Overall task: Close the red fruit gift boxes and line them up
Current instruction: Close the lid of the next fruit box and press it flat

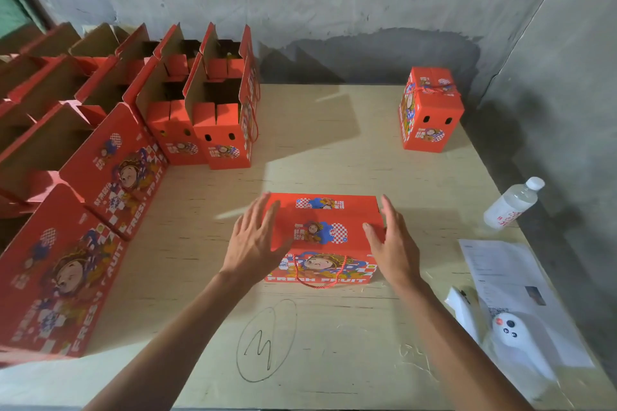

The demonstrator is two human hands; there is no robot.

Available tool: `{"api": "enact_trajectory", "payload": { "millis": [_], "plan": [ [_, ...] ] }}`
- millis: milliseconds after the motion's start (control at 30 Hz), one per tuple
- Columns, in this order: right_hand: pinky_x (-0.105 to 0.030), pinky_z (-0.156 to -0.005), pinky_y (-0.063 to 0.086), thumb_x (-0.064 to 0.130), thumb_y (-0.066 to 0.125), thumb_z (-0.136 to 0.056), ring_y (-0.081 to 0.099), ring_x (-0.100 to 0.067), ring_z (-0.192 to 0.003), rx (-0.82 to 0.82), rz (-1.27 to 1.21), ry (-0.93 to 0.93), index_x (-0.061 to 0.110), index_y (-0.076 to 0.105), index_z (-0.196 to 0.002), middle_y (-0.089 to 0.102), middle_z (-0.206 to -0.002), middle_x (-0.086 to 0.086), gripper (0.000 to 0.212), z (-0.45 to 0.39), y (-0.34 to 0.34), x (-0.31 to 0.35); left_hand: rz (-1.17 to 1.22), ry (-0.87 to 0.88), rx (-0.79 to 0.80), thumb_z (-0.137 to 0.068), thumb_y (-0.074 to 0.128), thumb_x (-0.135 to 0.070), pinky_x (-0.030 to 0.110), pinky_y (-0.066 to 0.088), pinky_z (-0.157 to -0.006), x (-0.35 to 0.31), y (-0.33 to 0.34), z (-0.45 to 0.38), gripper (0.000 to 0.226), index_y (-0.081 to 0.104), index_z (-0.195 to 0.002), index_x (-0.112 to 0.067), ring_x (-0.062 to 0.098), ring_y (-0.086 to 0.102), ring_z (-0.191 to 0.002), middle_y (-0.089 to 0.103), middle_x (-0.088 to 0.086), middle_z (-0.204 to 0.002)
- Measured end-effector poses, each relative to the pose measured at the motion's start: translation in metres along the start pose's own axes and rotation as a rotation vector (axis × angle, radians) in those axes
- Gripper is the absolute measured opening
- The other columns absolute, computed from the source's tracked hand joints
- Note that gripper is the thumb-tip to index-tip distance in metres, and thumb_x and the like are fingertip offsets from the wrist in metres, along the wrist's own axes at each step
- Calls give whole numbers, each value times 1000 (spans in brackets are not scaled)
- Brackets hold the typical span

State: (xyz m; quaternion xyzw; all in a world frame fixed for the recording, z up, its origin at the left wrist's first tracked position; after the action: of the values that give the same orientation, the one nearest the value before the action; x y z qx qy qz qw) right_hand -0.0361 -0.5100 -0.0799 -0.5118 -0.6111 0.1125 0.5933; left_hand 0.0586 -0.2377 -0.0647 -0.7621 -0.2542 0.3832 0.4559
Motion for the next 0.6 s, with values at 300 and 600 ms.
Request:
{"api": "enact_trajectory", "payload": {
  "millis": [300, 600],
  "plan": [
    [-46, -102, 51, 19, 55, -104, 63, -34, -118, -107, 328, -322, -3, 68, -125, 68, -128, -16, 33, 4, 24, 7, -192, 80, 88, -91, 40, -80, 60, 19, -122, -28, 38, 4, 92, 44, -150, -8, 37, 40, -141, 48, 10, -149],
    [-41, -85, 54, 28, 52, -104, 63, -30, -104, -146, 345, -317, 6, 69, -118, 68, -115, -10, 31, 1, 27, 0, -125, 138, -31, -80, 47, -92, 54, 36, -108, -11, 34, -6, 90, 54, -136, -21, 28, 53, -116, 58, -1, -130]
  ]
}}
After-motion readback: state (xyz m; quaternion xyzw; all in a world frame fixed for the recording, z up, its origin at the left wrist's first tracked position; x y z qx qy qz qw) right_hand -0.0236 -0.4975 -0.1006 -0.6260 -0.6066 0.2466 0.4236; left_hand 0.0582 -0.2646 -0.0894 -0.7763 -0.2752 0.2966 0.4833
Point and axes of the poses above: each hand's wrist, its own z-axis away from the middle knuckle, its own y-axis out of the palm, x = y × z, the point moved 4 cm from there along -z, towards the middle knuckle
